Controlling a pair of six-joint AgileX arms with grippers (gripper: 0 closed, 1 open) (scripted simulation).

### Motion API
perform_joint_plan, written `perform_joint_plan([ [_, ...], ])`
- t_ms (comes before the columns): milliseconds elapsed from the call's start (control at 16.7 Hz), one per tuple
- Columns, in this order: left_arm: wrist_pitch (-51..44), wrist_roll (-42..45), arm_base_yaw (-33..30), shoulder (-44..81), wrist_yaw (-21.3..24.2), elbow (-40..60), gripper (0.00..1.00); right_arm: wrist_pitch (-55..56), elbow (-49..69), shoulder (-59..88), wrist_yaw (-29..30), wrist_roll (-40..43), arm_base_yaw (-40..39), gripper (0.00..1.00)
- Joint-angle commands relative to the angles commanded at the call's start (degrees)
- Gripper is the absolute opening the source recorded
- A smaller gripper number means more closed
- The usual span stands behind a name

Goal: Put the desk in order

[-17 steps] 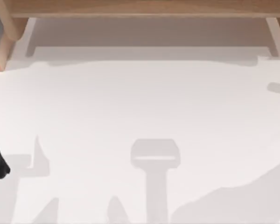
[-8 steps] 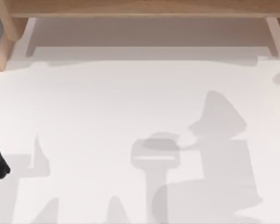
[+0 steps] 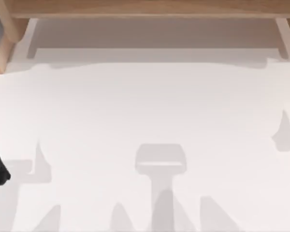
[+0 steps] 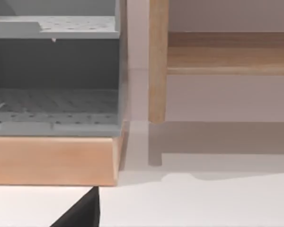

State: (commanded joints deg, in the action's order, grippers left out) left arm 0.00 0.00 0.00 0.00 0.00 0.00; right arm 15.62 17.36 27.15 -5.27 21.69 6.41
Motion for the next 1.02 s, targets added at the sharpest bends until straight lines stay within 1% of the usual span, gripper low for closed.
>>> perform_joint_plan([
  [240, 0.0, 0.0, 0.0, 0.0, 0.0, 0.0, 1.0, -9.7, -10.8, -18.1, 3.3, -13.6, -4.0, 1.0],
  [420, 0.0, 0.0, 0.0, 0.0, 0.0, 0.0, 1.0, -14.4, -16.0, -25.3, 4.9, -20.0, -5.9, 1.0],
  [540, 0.0, 0.0, 0.0, 0.0, 0.0, 0.0, 1.0, -15.6, -17.4, -27.2, 5.3, -21.7, -6.4, 1.0],
  [900, 0.0, 0.0, 0.0, 0.0, 0.0, 0.0, 1.0, -15.6, -17.4, -27.2, 5.3, -21.7, -6.4, 1.0],
  [1020, -0.1, -0.1, -0.7, 1.7, -0.5, 1.7, 1.0, -15.6, -17.4, -27.2, 5.3, -21.7, -6.4, 1.0],
])
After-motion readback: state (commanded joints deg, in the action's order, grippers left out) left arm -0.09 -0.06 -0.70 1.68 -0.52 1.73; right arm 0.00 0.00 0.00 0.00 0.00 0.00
